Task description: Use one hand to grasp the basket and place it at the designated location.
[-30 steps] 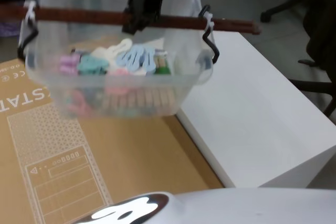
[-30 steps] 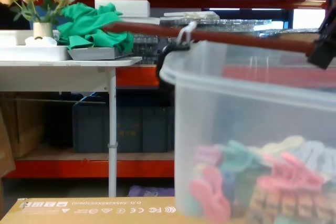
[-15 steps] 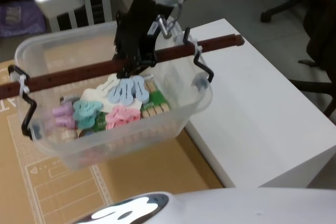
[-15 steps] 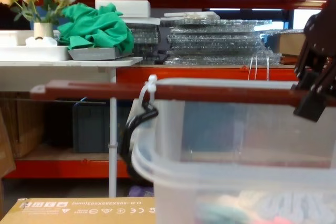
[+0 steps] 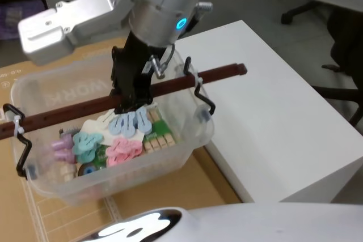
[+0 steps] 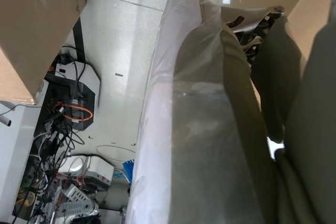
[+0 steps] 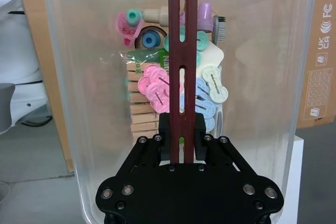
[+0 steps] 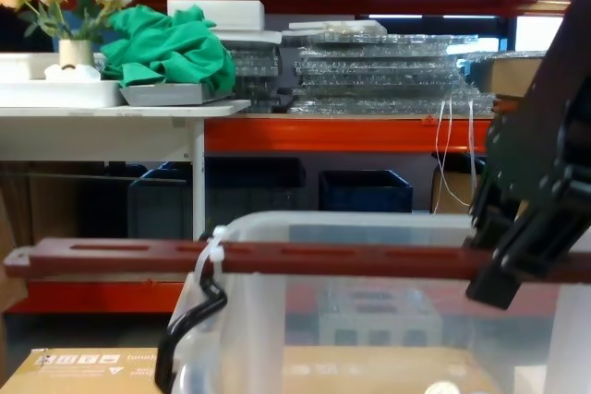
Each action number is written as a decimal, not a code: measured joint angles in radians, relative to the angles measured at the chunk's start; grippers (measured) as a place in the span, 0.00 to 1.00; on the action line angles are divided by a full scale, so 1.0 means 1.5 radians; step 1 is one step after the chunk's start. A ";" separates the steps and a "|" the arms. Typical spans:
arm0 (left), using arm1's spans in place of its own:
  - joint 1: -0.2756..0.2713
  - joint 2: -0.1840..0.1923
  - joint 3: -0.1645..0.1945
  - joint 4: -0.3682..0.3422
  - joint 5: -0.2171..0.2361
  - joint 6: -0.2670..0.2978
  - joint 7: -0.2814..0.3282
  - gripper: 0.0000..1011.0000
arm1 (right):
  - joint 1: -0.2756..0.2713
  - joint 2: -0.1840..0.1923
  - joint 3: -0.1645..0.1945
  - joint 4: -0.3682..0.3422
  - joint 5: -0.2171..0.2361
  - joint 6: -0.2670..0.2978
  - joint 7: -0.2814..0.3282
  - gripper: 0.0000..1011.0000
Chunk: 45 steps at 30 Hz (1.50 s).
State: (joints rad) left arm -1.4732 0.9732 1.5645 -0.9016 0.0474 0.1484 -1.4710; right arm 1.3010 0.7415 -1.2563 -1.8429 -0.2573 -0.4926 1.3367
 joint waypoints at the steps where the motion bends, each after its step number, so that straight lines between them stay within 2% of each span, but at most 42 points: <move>1: 0.000 0.000 0.000 0.000 0.000 0.000 0.000 0.00 | -0.002 -0.001 -0.002 0.000 -0.004 0.003 -0.003 0.23; 7: 0.000 0.000 0.000 0.000 0.000 0.000 0.000 0.00 | -0.017 -0.008 -0.017 0.007 -0.032 0.017 -0.033 0.23; 13: 0.000 0.000 0.000 0.000 0.000 0.000 0.000 0.00 | -0.026 -0.015 -0.032 0.019 -0.045 0.009 -0.057 0.23; 22: 0.000 0.000 0.000 0.000 0.000 0.000 0.000 0.00 | -0.028 -0.026 -0.056 0.021 -0.062 0.005 -0.068 0.23; 31: 0.000 0.000 0.000 0.000 0.000 0.000 0.000 0.00 | -0.027 -0.043 -0.079 0.030 -0.073 0.017 -0.073 0.23; 45: 0.000 0.000 0.000 0.000 0.000 0.000 0.000 0.00 | -0.031 -0.057 -0.100 0.046 -0.085 0.028 -0.078 0.23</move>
State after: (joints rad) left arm -1.4731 0.9732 1.5645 -0.9015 0.0474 0.1484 -1.4711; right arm 1.2545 0.6565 -1.4070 -1.7738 -0.3853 -0.4507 1.2197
